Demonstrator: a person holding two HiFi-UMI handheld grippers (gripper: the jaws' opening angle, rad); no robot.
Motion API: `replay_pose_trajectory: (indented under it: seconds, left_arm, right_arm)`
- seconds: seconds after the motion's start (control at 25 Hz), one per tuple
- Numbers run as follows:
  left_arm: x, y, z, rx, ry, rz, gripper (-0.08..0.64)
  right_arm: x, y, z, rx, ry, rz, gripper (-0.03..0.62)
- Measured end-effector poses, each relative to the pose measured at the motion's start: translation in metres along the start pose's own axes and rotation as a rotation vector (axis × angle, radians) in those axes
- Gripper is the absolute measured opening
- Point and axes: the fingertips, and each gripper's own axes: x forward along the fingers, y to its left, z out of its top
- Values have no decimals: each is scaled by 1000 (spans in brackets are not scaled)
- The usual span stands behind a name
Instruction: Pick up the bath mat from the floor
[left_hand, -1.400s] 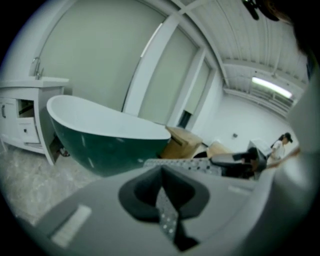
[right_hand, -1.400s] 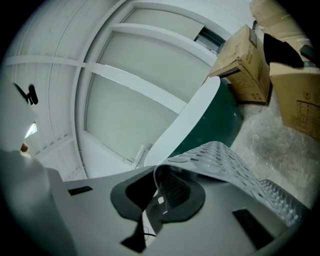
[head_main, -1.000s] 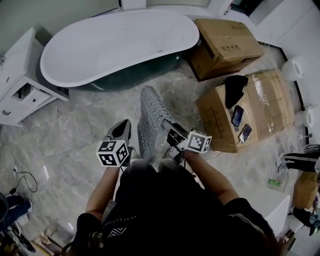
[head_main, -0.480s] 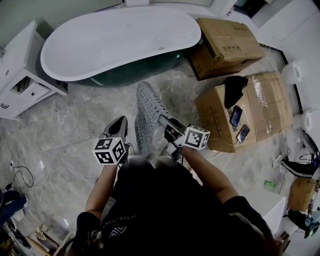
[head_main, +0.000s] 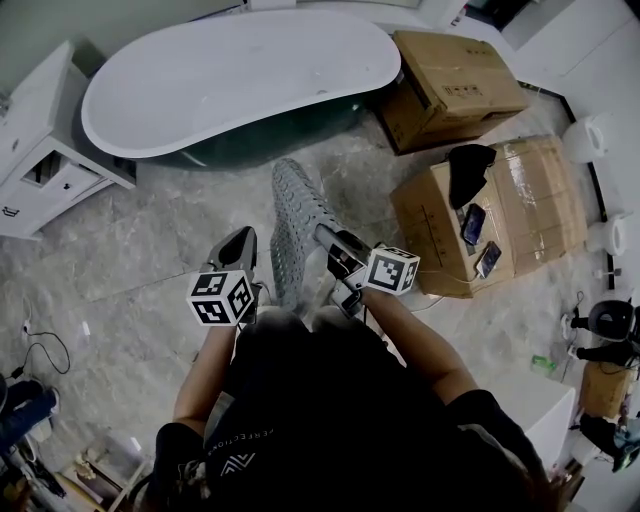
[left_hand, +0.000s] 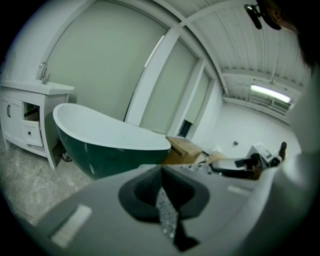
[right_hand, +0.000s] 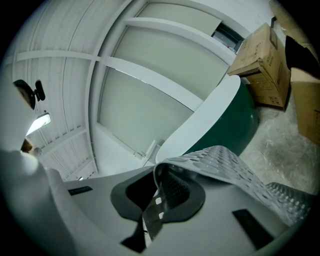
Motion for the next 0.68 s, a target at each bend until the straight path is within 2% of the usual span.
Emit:
replay_pose_trajectory:
  seconds: [0.48,0.68]
  left_arm:
    - [-7,-3,-1,6,-7,-8,6]
    - [-12,-4,-2,19,-18,13,6]
  right_arm:
    - [-6,9,-3,-22,-3,0,17]
    - [-11,11,-5,-23,1,9,17]
